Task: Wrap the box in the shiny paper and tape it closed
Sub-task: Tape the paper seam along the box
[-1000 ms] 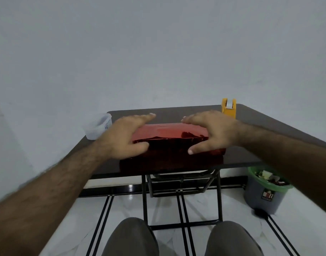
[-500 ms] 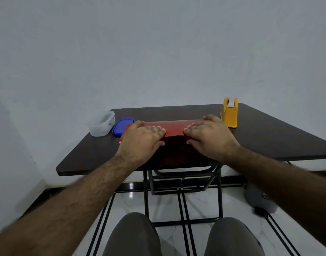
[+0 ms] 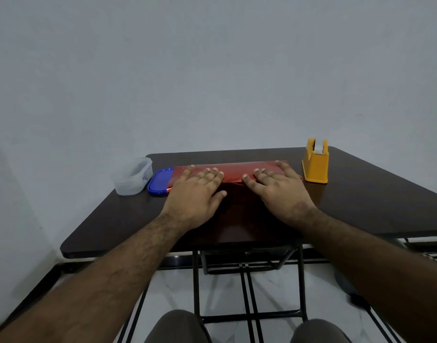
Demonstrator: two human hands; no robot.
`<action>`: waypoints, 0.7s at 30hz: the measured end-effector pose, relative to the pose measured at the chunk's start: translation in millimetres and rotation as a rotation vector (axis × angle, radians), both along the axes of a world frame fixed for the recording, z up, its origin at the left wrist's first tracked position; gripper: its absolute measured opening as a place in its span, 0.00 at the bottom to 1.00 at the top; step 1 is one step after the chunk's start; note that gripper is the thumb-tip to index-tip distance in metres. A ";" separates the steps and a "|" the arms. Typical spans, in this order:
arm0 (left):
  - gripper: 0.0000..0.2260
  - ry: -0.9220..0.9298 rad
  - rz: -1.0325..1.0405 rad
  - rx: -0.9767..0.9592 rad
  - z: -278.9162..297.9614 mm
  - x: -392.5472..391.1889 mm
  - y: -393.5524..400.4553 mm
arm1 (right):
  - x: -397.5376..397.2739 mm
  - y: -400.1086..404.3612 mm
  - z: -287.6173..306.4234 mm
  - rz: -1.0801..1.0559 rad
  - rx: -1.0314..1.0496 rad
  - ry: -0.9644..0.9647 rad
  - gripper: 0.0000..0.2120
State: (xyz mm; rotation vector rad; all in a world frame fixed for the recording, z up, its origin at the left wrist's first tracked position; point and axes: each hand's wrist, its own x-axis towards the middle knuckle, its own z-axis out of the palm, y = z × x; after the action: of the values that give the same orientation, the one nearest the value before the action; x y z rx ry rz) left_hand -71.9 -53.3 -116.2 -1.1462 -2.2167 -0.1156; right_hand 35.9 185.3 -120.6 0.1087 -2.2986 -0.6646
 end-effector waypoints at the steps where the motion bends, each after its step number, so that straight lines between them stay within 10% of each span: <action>1: 0.28 -0.032 -0.002 0.029 2.5 -7.0 4.2 | -6.0 2.2 0.7 -0.002 -0.001 0.004 0.28; 7: 0.19 -0.144 -0.082 0.387 35.7 -37.7 34.2 | -31.7 6.0 -6.6 0.044 -0.117 0.053 0.19; 21: 0.11 0.009 -0.184 0.264 4.7 -49.8 37.4 | -33.2 6.4 -9.1 0.128 -0.249 0.124 0.18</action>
State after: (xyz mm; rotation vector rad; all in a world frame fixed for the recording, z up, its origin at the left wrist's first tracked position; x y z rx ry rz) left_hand -121.7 -15.9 -111.4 -1.1944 -2.0116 -0.4649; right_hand 2.7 191.7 -129.7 0.0934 -2.2137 -0.3085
